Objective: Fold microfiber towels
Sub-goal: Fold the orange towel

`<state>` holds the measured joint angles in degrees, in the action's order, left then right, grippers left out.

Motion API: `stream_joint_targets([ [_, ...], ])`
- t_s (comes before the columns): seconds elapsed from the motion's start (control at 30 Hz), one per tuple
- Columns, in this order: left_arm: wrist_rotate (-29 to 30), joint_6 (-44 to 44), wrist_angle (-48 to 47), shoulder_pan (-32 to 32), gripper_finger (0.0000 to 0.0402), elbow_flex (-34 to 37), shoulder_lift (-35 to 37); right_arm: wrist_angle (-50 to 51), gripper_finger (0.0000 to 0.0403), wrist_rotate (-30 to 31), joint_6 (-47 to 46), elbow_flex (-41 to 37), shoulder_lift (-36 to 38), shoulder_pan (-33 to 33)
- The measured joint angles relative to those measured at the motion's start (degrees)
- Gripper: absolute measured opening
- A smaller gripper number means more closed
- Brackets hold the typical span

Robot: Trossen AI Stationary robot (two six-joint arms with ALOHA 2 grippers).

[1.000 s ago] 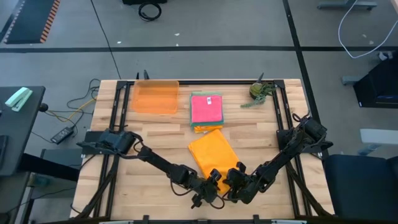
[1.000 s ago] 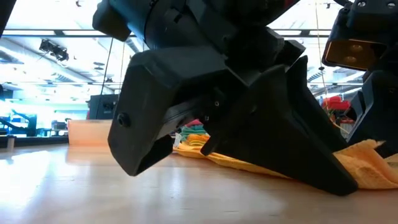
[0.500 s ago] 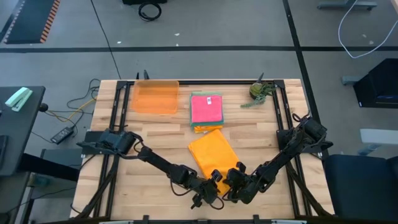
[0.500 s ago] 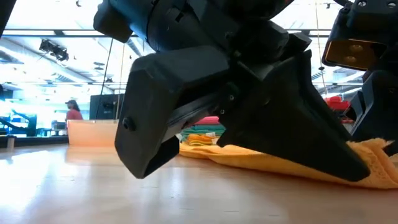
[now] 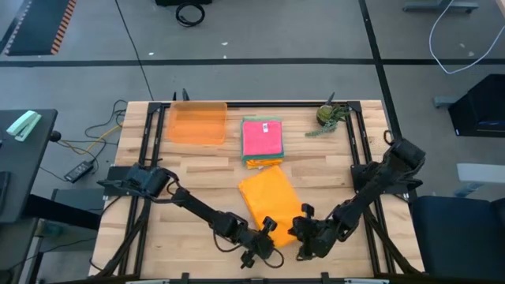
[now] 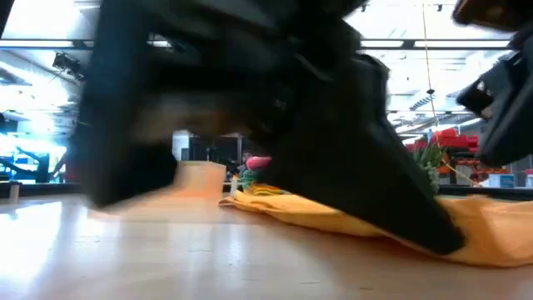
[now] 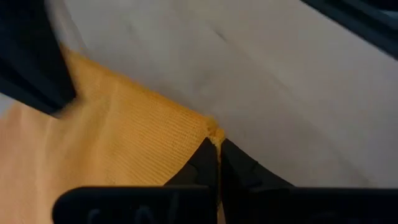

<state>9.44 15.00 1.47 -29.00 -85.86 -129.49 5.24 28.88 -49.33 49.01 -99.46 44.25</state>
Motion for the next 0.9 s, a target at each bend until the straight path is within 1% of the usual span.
stream_joint_targets([
  [0.13, 3.2, -1.9, -2.4, -1.8, 0.0007, 0.0, 1.6, 6.3, 0.0067, -0.4, 6.3, 0.0, 3.1, 3.4],
  [0.2, 4.0, -2.8, -2.6, -2.6, 0.0007, -0.1, 1.8, 8.2, 0.0091, 0.5, 9.4, 0.0, 3.2, 5.4],
  [0.23, 4.1, -3.5, -3.0, -2.9, 0.0007, -0.1, 1.8, 9.6, 0.0103, 2.0, 10.4, 0.0, 2.9, 6.5],
  [0.3, 4.3, -4.9, -3.4, -3.4, 0.0007, 0.0, 1.7, 10.4, 0.012, 4.6, 9.8, 0.0, 1.8, 7.5],
  [0.37, 4.5, -6.3, -3.4, -3.7, 0.0008, 0.0, 1.7, 10.0, 0.0122, 4.7, 7.7, 0.0, 0.6, 7.2],
  [0.43, 4.9, -7.0, -3.7, -3.7, 0.0007, 0.0, 1.7, 8.4, 0.0106, 4.0, 7.3, 0.0, -0.9, 6.6],
  [0.57, 5.1, -7.8, -3.9, -3.7, 0.0007, 0.0, 1.7, 8.4, 0.0049, 2.6, 5.9, 0.1, -3.2, 6.5],
  [0.67, 5.1, -9.6, -4.7, -3.8, 0.0009, 0.0, 1.7, 7.8, 0.0019, 1.9, 5.2, 0.1, -4.0, 7.1],
  [0.73, 5.1, -9.8, -5.0, -4.1, 0.0009, 0.0, 1.7, 7.7, 0.0008, 1.9, 4.4, 0.1, -4.7, 7.5],
  [0.9, 5.1, -10.2, -5.1, -4.4, 0.0007, 0.0, 1.7, 6.7, 0.0004, 2.3, 4.3, 0.1, -5.4, 7.3],
])
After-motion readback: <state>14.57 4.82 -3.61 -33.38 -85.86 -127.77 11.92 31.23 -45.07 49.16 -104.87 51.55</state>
